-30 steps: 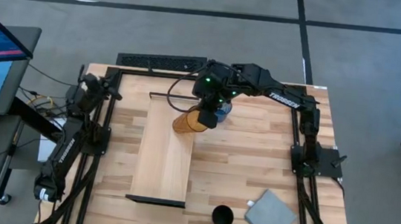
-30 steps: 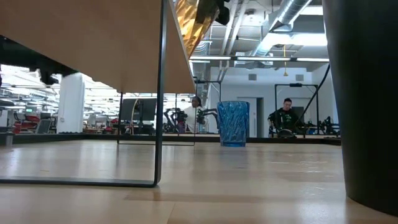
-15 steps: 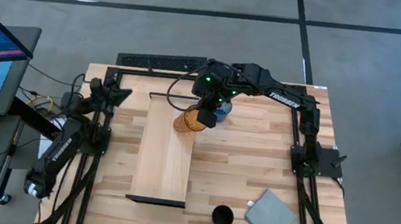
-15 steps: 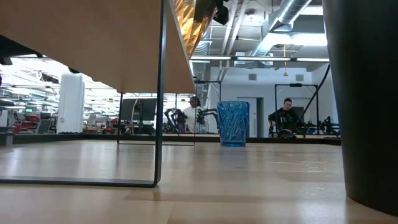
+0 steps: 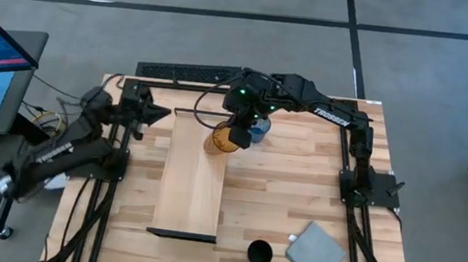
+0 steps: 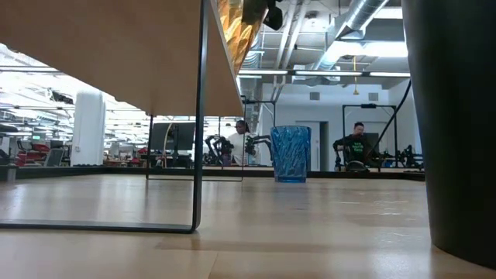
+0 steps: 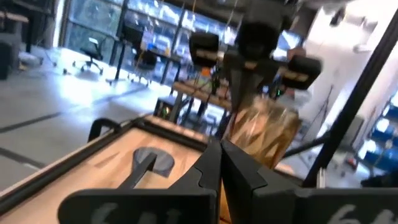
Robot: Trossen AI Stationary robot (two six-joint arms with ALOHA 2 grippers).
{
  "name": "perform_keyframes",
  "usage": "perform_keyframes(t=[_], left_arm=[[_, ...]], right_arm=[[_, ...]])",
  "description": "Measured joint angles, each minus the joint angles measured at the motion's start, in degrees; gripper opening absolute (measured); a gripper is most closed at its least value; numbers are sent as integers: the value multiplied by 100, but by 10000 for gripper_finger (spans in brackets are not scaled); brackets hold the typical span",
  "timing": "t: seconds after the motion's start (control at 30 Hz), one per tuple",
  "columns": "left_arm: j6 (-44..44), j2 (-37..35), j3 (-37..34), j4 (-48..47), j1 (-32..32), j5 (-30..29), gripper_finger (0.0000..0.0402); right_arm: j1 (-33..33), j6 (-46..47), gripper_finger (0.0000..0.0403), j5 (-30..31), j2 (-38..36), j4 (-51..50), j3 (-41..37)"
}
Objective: Stack small to large cups/mugs on shelf
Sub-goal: Put the brown cup on the shelf
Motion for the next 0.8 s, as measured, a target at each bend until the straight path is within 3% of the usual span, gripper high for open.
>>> perform_keyframes(t=[0.37, 0.8], left_arm=[[875, 1985, 782, 152, -1448, -494, 0], [923, 2848, 1093, 144, -2139, -650, 0]], right_arm=[[0, 2, 56, 0, 9, 89, 0], [-17, 0, 56, 2, 11, 110, 0]])
